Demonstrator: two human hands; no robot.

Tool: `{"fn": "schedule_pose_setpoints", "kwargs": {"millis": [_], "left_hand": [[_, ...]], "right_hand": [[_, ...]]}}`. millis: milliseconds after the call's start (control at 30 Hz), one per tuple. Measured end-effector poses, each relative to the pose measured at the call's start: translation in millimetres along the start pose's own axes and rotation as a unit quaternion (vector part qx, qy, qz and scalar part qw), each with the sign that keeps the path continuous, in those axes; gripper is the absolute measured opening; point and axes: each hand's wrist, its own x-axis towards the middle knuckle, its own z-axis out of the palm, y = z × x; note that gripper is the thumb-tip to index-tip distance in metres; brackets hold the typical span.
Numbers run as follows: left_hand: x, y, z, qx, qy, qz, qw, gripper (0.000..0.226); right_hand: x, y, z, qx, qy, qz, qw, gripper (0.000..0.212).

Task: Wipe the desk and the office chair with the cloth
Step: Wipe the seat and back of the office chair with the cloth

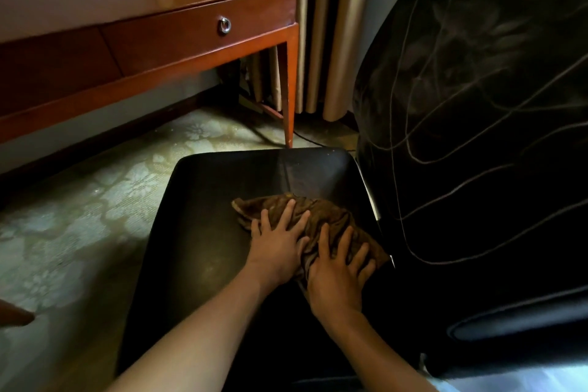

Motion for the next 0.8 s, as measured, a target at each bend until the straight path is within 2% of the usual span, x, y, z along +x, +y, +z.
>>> {"fn": "schedule_pose_setpoints", "kwargs": {"millis": [333,467,667,800], "left_hand": [[55.3,-6.9,-7.2,-0.004,0.044,0.003,0.999,0.054],[83.5,-9.2,-13.0,-0.020,0.050,0.000,0.999,0.054],[119.2,-13.5,-22.5,-0.030,0.068,0.001,0.997,0.053],[145.9,-17.2,-28.4,-0.031,0.070,-0.002,0.997,0.053]], "right_hand": [[64.1,-12.5,-5.1,-0.001,0.028,0.011,1.000,0.088],[97.3,-19.1,-7.9,0.018,0.043,0.026,0.999,0.074],[140.6,-22.8,-12.6,0.014,0.059,0.023,0.998,0.076],[166.2,-29.2,-21.2,0.015,0.056,0.029,0.998,0.065]]}}
